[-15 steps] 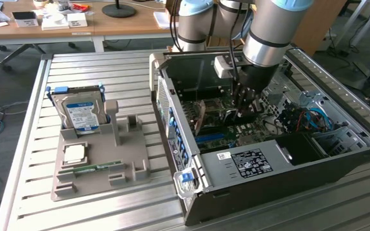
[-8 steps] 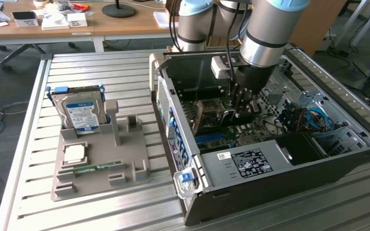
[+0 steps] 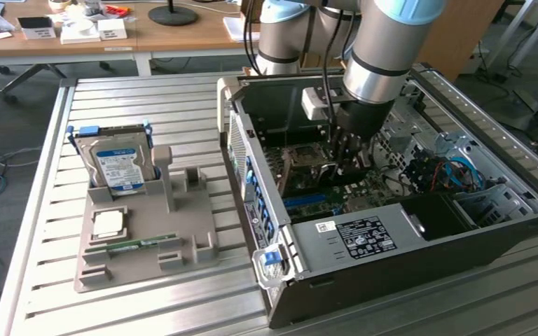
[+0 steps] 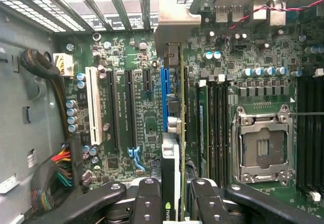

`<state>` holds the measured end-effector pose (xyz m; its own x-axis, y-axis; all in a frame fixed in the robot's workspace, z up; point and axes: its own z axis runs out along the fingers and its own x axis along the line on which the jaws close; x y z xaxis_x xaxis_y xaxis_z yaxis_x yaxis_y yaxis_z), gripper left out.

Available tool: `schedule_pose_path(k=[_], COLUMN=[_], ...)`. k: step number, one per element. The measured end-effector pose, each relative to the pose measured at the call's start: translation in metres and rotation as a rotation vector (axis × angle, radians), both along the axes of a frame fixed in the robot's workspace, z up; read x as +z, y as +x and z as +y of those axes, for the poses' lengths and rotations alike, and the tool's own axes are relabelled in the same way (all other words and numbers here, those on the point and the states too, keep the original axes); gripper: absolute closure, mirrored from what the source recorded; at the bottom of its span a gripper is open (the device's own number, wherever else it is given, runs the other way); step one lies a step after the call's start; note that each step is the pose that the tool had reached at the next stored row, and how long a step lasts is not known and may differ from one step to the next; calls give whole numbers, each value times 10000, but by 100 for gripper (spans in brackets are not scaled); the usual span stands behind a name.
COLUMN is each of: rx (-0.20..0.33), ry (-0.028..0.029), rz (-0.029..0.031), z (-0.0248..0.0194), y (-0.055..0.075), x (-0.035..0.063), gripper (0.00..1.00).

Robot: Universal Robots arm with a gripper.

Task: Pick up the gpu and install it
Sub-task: 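Insert the gpu into the slot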

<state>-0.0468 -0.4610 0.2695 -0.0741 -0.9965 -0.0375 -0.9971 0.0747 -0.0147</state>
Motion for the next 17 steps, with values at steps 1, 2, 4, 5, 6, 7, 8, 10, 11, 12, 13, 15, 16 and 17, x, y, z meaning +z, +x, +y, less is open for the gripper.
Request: schedule_pose_path(k=[1,2,4,5,6,7,8,10,11,12,13,15,16,17], rx=[1,-2,-1,-1,-2,-2,-2,-2,-2,-2,-1,-1,0,0], ry=[0,0,3,2,3,2,2,3,1,0,0,3,3,2], rz=[0,0,-1,-1,-1,-1,-1,-1,0,0,0,-1,-1,-1], z=[0,1,1,1,1,0,0,1,0,0,0,-4,-10,-15], y=[-1,-8,-35,-50,-62,-72,-80,-95,-101,-105,-111,-121,-123,-126], x=[0,0,-3,-4,-8,-15,-26,-50,-54,-55,-56,-59,-59,-59], gripper=[73,73,73,73,73,73,73,73,73,73,73,73,73,73])
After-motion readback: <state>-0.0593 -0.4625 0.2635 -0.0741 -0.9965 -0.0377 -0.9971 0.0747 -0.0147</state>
